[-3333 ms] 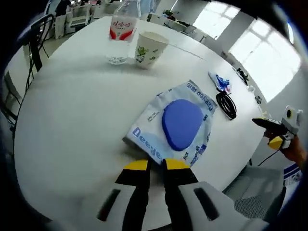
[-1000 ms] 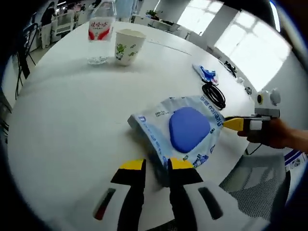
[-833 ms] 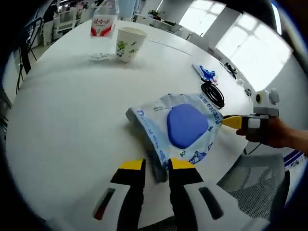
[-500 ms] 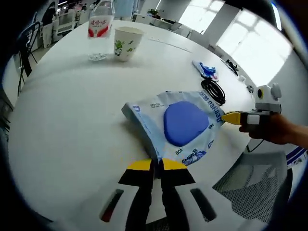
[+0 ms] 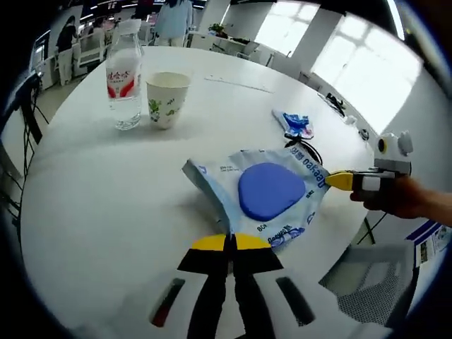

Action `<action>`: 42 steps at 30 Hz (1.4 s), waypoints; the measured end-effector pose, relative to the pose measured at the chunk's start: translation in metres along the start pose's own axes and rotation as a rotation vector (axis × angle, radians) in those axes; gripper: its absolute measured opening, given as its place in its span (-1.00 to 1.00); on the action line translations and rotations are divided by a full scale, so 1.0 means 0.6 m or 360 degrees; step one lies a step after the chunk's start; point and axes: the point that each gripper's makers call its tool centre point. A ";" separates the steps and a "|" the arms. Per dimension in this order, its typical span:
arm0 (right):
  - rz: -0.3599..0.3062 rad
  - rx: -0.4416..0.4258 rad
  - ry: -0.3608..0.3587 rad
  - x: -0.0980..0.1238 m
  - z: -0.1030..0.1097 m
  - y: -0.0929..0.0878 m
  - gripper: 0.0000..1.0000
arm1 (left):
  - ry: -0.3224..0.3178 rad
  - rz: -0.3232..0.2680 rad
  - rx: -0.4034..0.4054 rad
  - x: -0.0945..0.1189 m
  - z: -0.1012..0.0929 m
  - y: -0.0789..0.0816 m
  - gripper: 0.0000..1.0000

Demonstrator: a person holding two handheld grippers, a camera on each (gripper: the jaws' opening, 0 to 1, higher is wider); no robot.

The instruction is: Arrange the tabletop items into an orderly group along one side of the table until the central work area is clear of visible clutter.

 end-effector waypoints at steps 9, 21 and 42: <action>-0.0057 -0.0012 -0.0027 0.018 -0.021 0.025 -1.00 | -0.0032 -0.0018 0.0016 -0.023 -0.016 0.031 -1.00; -0.0095 -0.0096 -0.0063 0.032 -0.060 0.039 -1.00 | -0.0039 -0.0049 0.0113 -0.068 -0.005 0.060 -1.00; -0.0145 -0.0123 -0.0074 0.032 -0.078 0.086 -1.00 | -0.0023 -0.0169 0.0323 -0.113 0.011 0.122 -1.00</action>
Point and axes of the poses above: the point that each gripper's makers call its tool centre point, and the gripper's own axes: x roughly backward along the fingers, z roughly to its left, y roughly out of its top, and after that the axes turned 8 degrees about -x, right-handed
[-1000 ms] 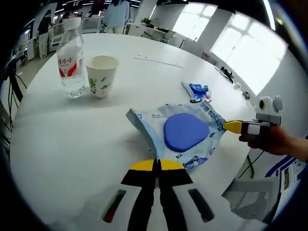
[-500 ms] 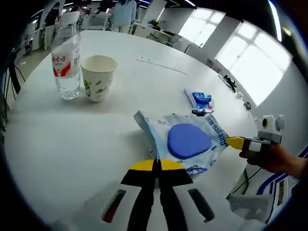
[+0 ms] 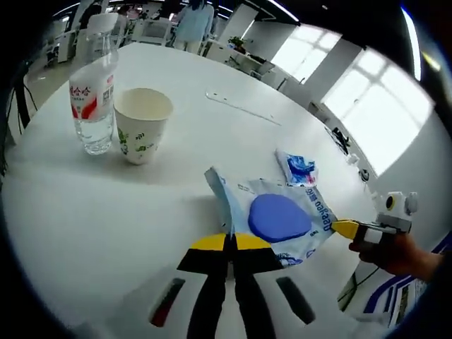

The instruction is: Arrange the tabletop items into an orderly group along one side of the table until the central work area is clear of visible clutter.

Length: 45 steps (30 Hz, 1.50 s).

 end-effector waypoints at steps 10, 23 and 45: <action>-0.0017 0.0048 0.0023 -0.037 -0.001 0.052 -1.00 | 0.0024 -0.0112 0.0135 -0.016 0.013 0.044 -1.00; -0.0011 0.0080 0.0041 -0.122 0.002 0.111 -1.00 | 0.0117 -0.0231 0.0326 -0.033 0.054 0.087 -1.00; 0.0134 -0.0015 -0.0147 -0.192 -0.034 0.086 -1.00 | 0.0217 -0.0306 0.0532 -0.065 0.098 0.091 -1.00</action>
Point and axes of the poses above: the point that each gripper's makers call its tool centre point, and the gripper's own axes: x roughly backward along the fingers, z roughly to its left, y roughly out of its top, and after that the axes turned 8 degrees about -x, right-handed
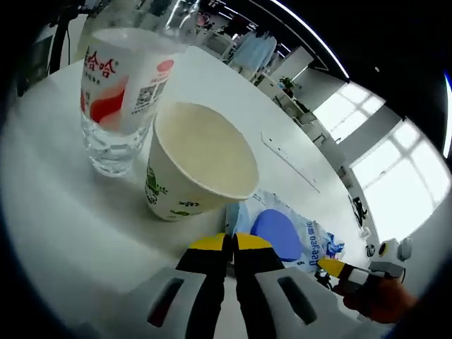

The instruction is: Arrange the tabletop items into an orderly group along one side of the table until the central work area is clear of visible clutter.

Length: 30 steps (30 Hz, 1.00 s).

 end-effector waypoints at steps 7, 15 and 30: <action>-0.0008 -0.0019 0.0001 -0.005 -0.015 0.003 -1.00 | 0.0012 0.0005 0.0014 -0.005 0.007 0.000 -1.00; 0.0002 -0.0026 0.0022 -0.003 0.002 -0.004 -0.97 | 0.0058 -0.0018 0.0057 -0.002 0.014 0.004 -0.87; -0.0020 0.0009 0.0043 0.036 -0.010 -0.015 -0.61 | 0.0033 -0.0006 -0.0074 0.047 -0.015 -0.040 -0.68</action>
Point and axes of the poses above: the point that each gripper's makers call its tool centre point, and the gripper's own axes: x roughly backward along the fingers, z roughly to its left, y roughly out of its top, and after that the axes turned 8 degrees about -x, right-handed
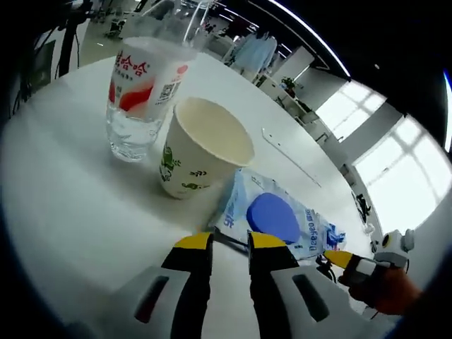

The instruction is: Arrange the tabletop items into an orderly group along one side of the table until the central work area is clear of visible clutter.

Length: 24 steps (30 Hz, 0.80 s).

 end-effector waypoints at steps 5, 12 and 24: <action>-0.0035 0.0023 -0.0030 0.023 -0.013 0.001 -0.62 | -0.0052 0.0035 -0.0074 0.000 -0.029 -0.024 -0.68; -0.0087 0.0019 -0.0083 0.065 -0.045 -0.007 -0.62 | -0.0148 0.0094 -0.0101 -0.009 -0.079 -0.061 -0.68; -0.0093 -0.0061 -0.0156 0.118 -0.098 -0.038 -0.61 | -0.0392 0.0186 -0.0201 -0.028 -0.194 -0.124 -0.64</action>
Point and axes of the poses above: the point that each gripper's makers call its tool centre point, and the gripper's own axes: x roughly backward along the fingers, z roughly to its left, y roughly out of its top, and after that the axes turned 8 degrees about -x, right-handed
